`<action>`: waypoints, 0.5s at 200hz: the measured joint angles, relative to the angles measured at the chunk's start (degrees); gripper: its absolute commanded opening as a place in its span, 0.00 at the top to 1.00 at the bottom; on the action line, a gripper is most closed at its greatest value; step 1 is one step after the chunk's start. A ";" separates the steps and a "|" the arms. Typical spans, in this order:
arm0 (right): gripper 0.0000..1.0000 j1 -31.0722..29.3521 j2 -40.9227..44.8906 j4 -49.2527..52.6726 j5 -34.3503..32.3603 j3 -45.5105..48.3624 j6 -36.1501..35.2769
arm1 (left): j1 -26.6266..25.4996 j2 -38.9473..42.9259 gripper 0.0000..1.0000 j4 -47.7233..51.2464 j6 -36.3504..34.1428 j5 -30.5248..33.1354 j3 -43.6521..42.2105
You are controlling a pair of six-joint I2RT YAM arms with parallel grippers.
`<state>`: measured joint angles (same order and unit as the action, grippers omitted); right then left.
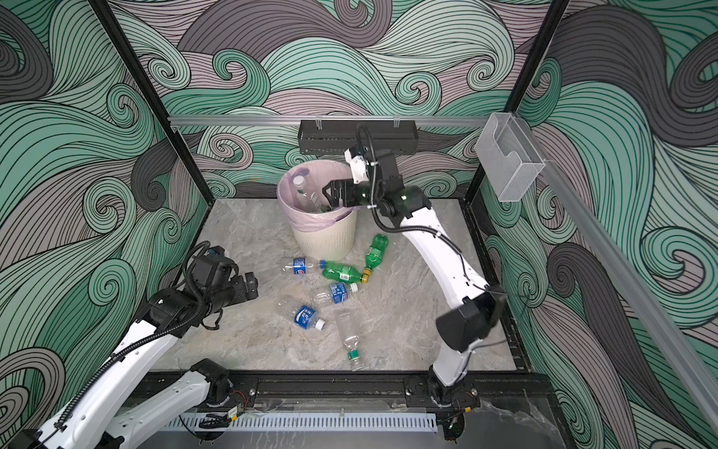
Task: Throw the plastic bottles in the bin
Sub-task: 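Open the right gripper to drop the bottle and withdraw it, then lower the left gripper onto a blue-labelled clear bottle and close it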
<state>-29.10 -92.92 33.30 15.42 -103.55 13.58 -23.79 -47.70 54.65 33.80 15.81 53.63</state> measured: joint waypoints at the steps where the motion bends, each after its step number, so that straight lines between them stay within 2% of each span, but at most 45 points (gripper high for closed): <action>1: 0.00 -0.02 1.14 -0.44 0.00 1.36 -0.07 | 0.00 -0.02 0.01 0.09 0.07 -0.02 0.04; 23: 0.00 -0.15 14.10 -4.55 -1.55 16.55 -1.66 | 0.00 -0.92 0.01 1.77 0.94 -0.63 1.05; 49: 0.00 0.52 24.96 -8.28 -5.01 28.55 -2.99 | 0.00 -1.70 0.01 1.46 3.06 -2.95 0.87; 69: 0.00 1.11 28.96 -9.09 -7.15 35.54 -3.58 | 0.00 -1.64 0.01 -0.98 6.32 -6.23 -1.40; 100: 0.00 1.49 30.29 -8.15 -9.42 42.07 -4.04 | 0.00 -3.34 0.01 -5.05 12.92 -12.39 -7.32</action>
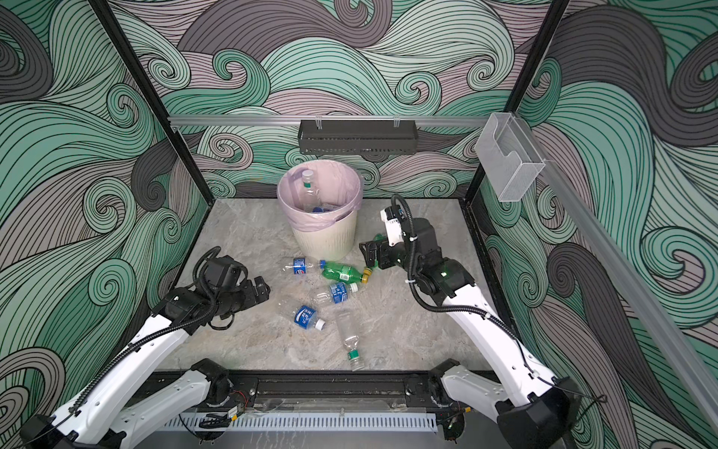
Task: Throw the plastic bottles in the bin
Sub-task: 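Lower the left gripper onto a blue-labelled clear bottle and close it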
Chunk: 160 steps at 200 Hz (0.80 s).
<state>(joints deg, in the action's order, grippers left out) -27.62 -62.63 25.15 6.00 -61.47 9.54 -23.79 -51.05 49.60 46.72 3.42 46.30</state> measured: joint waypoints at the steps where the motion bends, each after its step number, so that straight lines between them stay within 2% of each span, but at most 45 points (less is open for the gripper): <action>1: 0.00 0.02 0.04 0.02 -0.15 0.22 0.02 | 0.00 -0.13 0.01 -0.07 0.24 -0.13 -0.11; 36: 0.00 0.33 1.01 0.90 -1.77 1.84 -0.48 | -0.92 -3.93 0.01 -4.31 6.75 -3.30 -4.52; 102: 0.00 0.87 1.77 1.95 -4.81 2.25 -2.51 | -2.99 -4.35 0.02 -13.38 16.96 -6.54 -11.78; 160: 0.00 1.09 1.77 2.27 -6.47 3.45 -3.80 | -4.24 -6.97 0.03 -20.02 22.23 -8.07 -13.62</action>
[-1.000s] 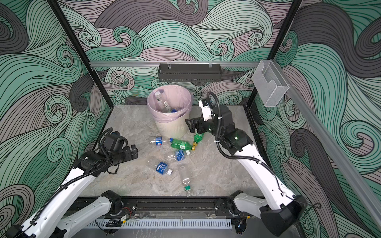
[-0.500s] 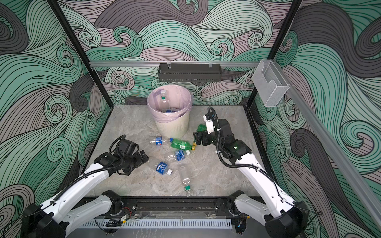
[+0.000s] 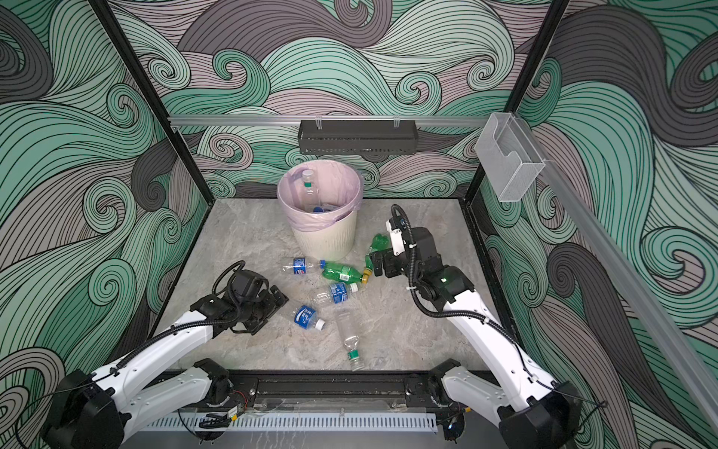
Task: Throw the plastic bottles in the bin
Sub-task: 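Lower the left gripper onto a blue-labelled clear bottle and close it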
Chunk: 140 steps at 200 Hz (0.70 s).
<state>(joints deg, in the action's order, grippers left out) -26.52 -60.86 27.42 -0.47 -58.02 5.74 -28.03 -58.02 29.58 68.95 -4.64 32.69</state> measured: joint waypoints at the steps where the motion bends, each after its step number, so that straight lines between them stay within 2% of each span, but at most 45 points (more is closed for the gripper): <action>1: 0.00 0.00 0.00 -0.02 -0.04 0.00 0.00 | -0.02 -0.04 0.03 -0.09 0.04 -0.02 0.00; 97: 0.00 0.26 1.44 0.22 -2.84 2.64 -0.85 | -6.10 -8.98 0.03 -4.72 4.44 -0.94 0.94; 140: 0.00 0.48 2.14 0.22 -3.93 3.43 -0.85 | -7.39 -14.86 0.03 -5.22 4.61 -0.94 4.00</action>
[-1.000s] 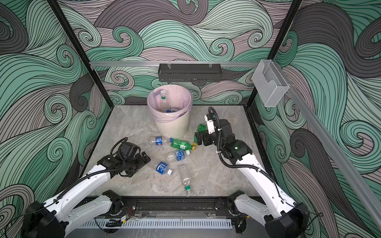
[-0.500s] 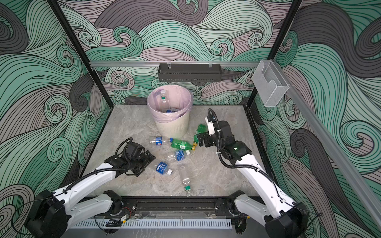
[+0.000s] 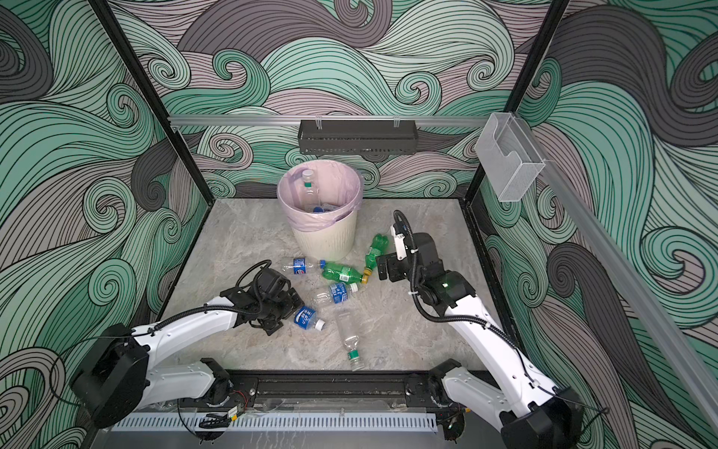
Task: Throw the plastic bottles in the bin
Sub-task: 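Lower the left gripper onto a blue-labelled clear bottle and close it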
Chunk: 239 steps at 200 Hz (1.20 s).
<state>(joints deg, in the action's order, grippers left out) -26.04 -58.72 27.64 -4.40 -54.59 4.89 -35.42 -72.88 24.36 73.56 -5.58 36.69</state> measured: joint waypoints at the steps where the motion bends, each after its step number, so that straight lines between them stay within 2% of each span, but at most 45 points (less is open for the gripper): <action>1: 0.00 0.00 0.02 0.02 -0.04 0.04 0.00 | 0.00 -0.11 0.03 0.00 0.00 0.00 0.07; 17: 0.00 0.00 0.44 0.00 -0.52 0.55 0.02 | 0.00 -1.38 0.06 0.02 -0.39 0.11 1.20; 34: 0.00 0.09 0.98 0.02 -1.11 1.09 0.02 | 0.00 -2.43 0.17 0.28 -1.11 0.61 2.10; 48: 0.00 0.26 1.38 0.00 -1.51 1.60 0.02 | 0.00 -3.13 0.21 0.66 -2.01 1.27 2.40; 112: 0.00 0.63 1.53 0.00 -2.29 2.36 0.04 | 0.00 -8.46 0.22 3.34 -7.50 2.12 5.44; 142: 0.00 0.68 1.51 -0.02 -2.34 2.60 0.04 | 0.00 -10.71 0.31 4.35 -9.38 2.10 5.86; 185: 0.00 0.81 1.49 -0.02 -2.49 2.93 0.04 | 0.00 -10.38 0.43 7.69 -12.46 3.30 6.91; 239: 0.00 0.96 0.11 -0.20 -1.84 2.93 0.07 | 0.00 -4.66 0.43 13.53 -17.64 8.07 8.46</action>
<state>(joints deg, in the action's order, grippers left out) -25.08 -58.61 27.44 -6.24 -51.66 4.95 -35.42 -77.54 37.89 55.92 2.48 45.15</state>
